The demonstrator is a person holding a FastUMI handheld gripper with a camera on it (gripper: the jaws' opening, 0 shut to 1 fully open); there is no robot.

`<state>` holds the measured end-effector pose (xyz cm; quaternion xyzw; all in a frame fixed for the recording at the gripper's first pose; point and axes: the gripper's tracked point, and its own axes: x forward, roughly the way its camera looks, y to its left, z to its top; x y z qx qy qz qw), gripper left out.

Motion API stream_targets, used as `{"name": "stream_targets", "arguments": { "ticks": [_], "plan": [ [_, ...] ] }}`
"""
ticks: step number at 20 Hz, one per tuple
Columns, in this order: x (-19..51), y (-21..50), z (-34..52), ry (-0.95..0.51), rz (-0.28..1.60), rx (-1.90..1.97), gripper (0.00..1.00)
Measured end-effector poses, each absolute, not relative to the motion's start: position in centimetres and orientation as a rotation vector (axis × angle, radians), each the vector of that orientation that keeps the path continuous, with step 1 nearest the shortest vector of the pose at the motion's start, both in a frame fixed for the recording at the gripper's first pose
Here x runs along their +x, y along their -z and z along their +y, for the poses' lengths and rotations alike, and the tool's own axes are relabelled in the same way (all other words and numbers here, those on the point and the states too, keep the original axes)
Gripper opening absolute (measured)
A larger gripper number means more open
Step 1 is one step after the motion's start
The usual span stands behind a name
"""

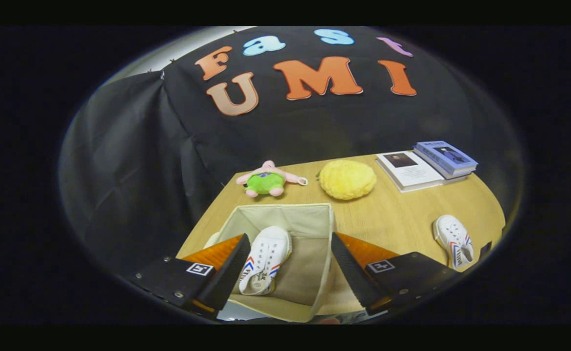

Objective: Open the storage box then place both shoes into the box .Put the left shoe in first, then the right shoe, with the right side of both shoes facing outward in a uniform manner.

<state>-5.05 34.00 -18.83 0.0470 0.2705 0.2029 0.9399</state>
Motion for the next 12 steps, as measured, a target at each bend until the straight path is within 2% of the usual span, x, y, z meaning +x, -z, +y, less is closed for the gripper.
{"name": "stream_targets", "arguments": {
  "ticks": [12],
  "plan": [
    [0.8, 19.7, 15.2, -0.164, 0.529, 0.028, 0.99]
  ]
}}
